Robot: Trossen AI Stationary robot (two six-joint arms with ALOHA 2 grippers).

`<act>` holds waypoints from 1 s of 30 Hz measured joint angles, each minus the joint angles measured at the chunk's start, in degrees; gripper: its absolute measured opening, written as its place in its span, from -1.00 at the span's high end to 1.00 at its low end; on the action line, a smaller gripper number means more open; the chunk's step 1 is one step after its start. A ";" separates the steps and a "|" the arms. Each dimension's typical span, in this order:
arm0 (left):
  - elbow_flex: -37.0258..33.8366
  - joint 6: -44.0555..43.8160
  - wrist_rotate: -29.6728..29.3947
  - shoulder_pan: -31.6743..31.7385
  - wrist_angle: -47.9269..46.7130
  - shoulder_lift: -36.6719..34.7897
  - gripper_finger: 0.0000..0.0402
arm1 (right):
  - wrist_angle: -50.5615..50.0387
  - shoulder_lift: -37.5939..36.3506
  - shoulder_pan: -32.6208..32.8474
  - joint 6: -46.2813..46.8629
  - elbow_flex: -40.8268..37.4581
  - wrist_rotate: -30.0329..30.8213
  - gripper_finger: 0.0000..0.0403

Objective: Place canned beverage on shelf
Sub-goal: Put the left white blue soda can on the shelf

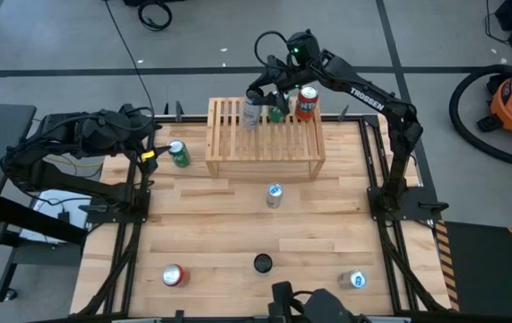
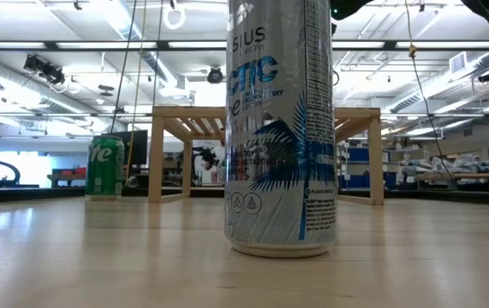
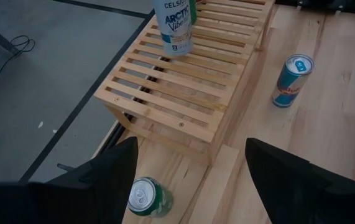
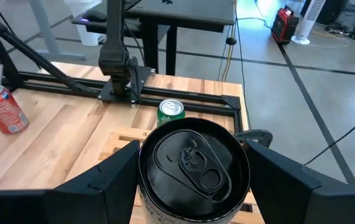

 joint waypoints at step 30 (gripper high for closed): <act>0.00 0.04 0.00 0.00 0.06 0.00 -0.49 | -1.84 0.09 1.83 -7.99 0.02 6.57 -0.34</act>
